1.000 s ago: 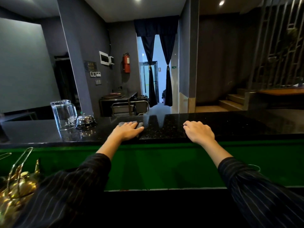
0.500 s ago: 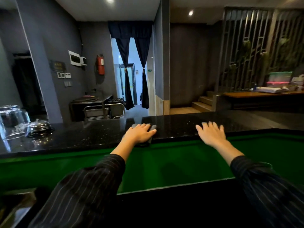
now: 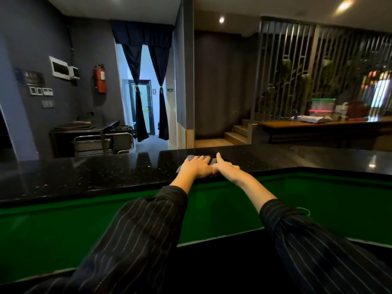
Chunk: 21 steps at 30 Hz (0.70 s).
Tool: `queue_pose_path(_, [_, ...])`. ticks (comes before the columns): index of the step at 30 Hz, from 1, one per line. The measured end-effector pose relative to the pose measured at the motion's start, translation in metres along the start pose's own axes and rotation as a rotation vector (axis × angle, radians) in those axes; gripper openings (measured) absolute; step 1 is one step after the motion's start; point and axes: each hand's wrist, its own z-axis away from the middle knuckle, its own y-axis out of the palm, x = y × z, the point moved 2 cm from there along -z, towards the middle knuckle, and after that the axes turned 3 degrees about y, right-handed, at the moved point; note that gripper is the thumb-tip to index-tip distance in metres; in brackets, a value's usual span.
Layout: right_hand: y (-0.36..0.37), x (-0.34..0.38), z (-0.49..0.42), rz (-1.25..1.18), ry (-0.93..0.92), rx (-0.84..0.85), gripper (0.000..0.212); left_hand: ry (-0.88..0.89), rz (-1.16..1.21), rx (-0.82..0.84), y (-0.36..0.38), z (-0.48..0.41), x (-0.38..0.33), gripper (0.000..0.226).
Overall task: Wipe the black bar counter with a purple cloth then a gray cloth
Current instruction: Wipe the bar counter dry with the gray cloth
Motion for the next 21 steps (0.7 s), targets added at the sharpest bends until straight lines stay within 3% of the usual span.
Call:
queue_pose_path(2, [-0.002, -0.002, 0.004, -0.031, -0.022, -0.003, 0.087, 0.033, 0.014, -0.046, 0.001, 0.012, -0.005, 0.066])
queue_pose_path(9, [-0.003, 0.001, 0.016, 0.233, -0.149, -0.013, 0.082, 0.157, -0.041, -0.273, 0.002, 0.103, 0.012, 0.077])
queue_pose_path(12, [0.009, 0.004, 0.026, 0.371, -0.172, -0.023, 0.085, 0.107, 0.246, -0.403, 0.003, 0.142, 0.041, 0.059])
queue_pose_path(15, [0.042, 0.037, 0.041, 0.271, -0.342, -0.052, 0.085, 0.066, 0.518, -0.600, -0.005, 0.175, 0.066, 0.031])
queue_pose_path(18, [0.078, 0.093, 0.063, 0.008, -0.608, -0.001, 0.047, 0.017, 0.491, -0.716, -0.019, 0.203, 0.094, 0.022])
queue_pose_path(21, [0.100, 0.144, 0.083, -0.157, -0.701, 0.021, 0.017, -0.090, 0.557, -0.762, -0.030, 0.236, 0.134, 0.017])
